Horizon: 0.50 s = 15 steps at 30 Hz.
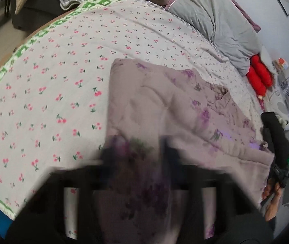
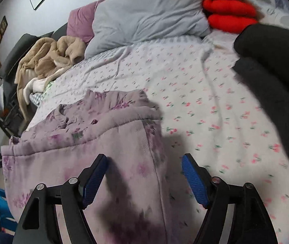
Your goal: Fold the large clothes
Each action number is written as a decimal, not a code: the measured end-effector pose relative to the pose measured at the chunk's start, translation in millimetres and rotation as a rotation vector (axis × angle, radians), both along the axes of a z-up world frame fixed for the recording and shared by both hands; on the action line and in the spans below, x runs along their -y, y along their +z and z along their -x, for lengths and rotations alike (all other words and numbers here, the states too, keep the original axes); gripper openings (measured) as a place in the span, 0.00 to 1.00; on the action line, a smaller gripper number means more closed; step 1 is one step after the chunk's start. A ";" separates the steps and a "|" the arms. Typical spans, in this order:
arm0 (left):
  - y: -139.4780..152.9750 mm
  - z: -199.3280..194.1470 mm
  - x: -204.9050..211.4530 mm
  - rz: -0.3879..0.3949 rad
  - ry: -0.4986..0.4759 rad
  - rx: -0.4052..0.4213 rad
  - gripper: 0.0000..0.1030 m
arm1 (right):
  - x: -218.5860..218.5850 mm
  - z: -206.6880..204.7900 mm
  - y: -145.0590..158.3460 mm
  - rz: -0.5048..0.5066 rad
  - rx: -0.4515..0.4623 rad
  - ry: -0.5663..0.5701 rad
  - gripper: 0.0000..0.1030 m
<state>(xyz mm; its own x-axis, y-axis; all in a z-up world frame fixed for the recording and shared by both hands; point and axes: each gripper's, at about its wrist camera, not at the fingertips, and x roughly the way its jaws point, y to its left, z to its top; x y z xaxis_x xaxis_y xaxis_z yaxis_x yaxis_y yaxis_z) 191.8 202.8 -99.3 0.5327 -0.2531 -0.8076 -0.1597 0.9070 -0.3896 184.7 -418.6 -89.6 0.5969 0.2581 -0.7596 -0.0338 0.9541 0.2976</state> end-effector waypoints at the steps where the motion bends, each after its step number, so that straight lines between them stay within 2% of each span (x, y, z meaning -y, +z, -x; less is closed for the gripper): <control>1: 4.0 3.3 1.1 -0.006 0.009 0.024 0.17 | -1.7 0.9 0.5 -0.007 -0.005 0.008 0.16; 2: 11.2 9.9 2.2 -0.013 0.017 0.065 0.15 | -5.9 7.1 7.3 0.015 0.030 0.003 0.16; 4: 33.2 33.5 4.7 -0.037 0.031 0.154 0.14 | -18.1 30.8 31.0 0.066 0.156 0.030 0.14; 6: 53.1 46.7 6.1 -0.042 0.042 0.223 0.13 | -21.2 45.1 52.4 0.071 0.223 0.025 0.13; 8: 67.4 42.6 3.0 -0.021 0.066 0.240 0.12 | -20.1 46.5 76.0 0.053 0.278 0.021 0.12; 11: 97.5 12.8 -5.7 0.058 0.127 0.265 0.12 | -24.0 22.0 111.6 0.037 0.336 0.009 0.11; 12: 110.8 -8.6 -7.0 0.045 0.150 0.261 0.12 | -27.7 9.6 117.0 0.036 0.337 0.007 0.11; 13: 115.1 -23.4 -8.2 0.028 0.167 0.255 0.12 | -30.7 -13.6 127.9 0.039 0.338 0.000 0.11; 15: 116.4 -81.9 -10.4 -0.046 0.223 0.214 0.12 | -28.7 -65.9 130.3 0.045 0.317 -0.051 0.11</control>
